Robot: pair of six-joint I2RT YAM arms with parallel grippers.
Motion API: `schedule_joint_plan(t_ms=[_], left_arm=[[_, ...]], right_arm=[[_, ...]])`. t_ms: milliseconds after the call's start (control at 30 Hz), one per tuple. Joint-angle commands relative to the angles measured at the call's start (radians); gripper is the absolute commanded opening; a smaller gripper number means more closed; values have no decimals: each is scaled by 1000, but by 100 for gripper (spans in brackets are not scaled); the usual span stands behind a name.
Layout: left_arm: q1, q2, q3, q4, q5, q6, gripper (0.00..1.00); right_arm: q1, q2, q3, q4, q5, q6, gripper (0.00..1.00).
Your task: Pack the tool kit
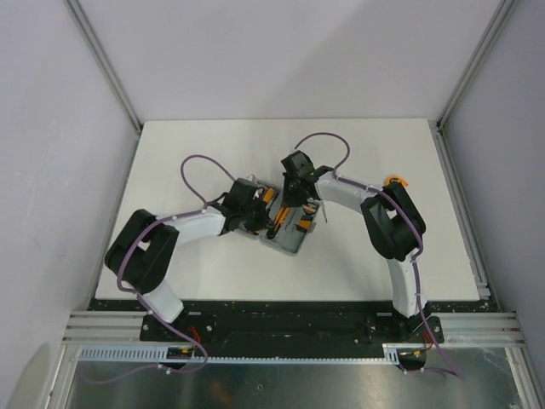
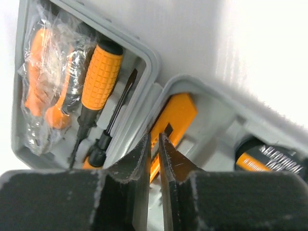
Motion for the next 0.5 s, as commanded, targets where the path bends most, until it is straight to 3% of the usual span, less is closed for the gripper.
schedule_joint_plan(t_ms=[0, 467], left_arm=[[26, 38, -109, -473, -166, 104, 2], [20, -229, -17, -510, -143, 146, 38]], right_arm=[[4, -54, 5, -74, 111, -109, 18], [48, -91, 105, -146, 91, -165, 24]])
